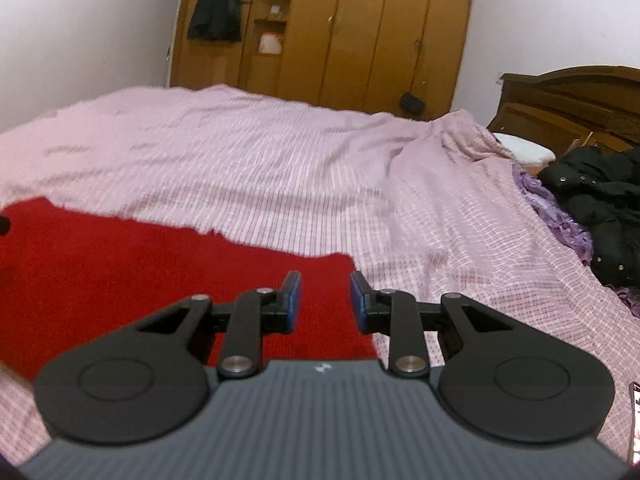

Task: Fold small clothes
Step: 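Lay the hem down on the cardigan and open both grippers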

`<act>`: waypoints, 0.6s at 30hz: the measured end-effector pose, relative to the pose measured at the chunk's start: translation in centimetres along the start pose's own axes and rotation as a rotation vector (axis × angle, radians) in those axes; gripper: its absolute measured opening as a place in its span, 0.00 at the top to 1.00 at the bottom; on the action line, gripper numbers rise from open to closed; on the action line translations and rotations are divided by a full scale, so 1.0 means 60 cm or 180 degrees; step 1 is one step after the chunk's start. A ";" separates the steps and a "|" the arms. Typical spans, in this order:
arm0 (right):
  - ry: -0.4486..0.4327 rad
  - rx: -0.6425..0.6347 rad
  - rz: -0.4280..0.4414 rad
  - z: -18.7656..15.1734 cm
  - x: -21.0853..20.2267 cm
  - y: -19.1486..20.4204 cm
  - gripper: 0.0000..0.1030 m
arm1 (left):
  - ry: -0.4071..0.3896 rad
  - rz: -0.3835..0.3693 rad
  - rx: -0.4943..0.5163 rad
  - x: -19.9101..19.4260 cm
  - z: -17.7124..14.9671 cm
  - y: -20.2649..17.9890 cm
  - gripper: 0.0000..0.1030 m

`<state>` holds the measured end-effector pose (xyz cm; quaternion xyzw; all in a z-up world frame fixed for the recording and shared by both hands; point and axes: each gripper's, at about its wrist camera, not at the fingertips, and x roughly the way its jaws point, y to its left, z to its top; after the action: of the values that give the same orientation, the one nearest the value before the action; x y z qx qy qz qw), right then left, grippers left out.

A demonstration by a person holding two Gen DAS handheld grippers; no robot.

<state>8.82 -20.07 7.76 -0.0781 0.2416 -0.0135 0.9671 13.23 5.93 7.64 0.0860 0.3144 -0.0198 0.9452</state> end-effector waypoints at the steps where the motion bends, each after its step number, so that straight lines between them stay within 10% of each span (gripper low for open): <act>1: 0.0055 -0.0004 0.0028 -0.006 0.008 0.001 0.72 | 0.0048 0.0002 -0.0052 0.005 -0.006 0.003 0.40; 18: 0.0278 0.0531 -0.0055 -0.057 0.052 -0.002 0.67 | 0.0315 0.0099 -0.0420 0.037 -0.051 0.031 0.38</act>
<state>9.98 -20.90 3.31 0.0014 0.2808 -0.0453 0.9587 13.37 8.34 4.21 0.0293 0.3601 0.0200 0.9323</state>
